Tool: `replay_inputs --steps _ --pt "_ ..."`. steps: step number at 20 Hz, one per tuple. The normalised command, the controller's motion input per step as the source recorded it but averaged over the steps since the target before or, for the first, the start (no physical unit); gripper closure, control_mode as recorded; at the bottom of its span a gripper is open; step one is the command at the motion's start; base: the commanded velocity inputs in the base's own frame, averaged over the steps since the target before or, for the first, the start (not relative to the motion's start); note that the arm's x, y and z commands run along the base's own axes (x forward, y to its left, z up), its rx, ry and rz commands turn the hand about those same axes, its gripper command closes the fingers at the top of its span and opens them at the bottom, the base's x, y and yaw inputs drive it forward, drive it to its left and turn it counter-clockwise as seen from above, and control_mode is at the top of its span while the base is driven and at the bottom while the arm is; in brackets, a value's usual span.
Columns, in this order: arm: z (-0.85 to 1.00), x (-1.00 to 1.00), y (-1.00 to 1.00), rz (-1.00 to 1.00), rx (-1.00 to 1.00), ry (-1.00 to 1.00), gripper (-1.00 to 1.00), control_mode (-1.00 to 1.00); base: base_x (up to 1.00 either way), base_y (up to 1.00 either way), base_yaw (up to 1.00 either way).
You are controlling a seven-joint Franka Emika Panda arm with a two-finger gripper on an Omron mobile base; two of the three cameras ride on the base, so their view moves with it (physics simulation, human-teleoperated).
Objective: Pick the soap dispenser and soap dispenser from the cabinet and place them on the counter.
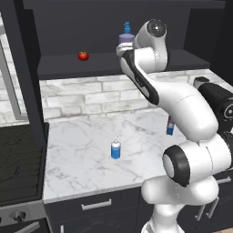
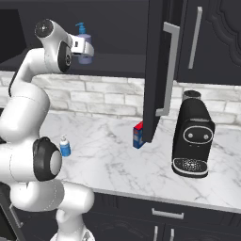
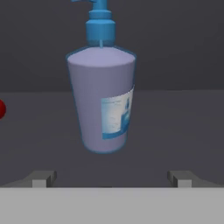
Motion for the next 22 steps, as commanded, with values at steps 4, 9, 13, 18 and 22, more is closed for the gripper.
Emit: replay_inputs --steps 4,9,13,18,22 --pt "0.01 0.43 0.02 0.01 0.0 -0.03 -1.0 -1.0 0.0 0.0 0.0" --pt "0.0 0.39 0.03 0.03 0.0 -0.06 -1.0 -1.0 0.0 0.0 0.0" --pt "0.0 0.33 0.0 0.03 0.0 -0.09 -1.0 -1.0 0.0 0.0 0.0" --pt "-0.01 0.3 0.0 0.02 0.0 -0.08 -1.0 -1.0 0.0 0.0 0.0" --pt "-0.04 0.28 0.0 0.02 0.0 -0.05 -1.0 -1.0 0.0 0.0 0.0"
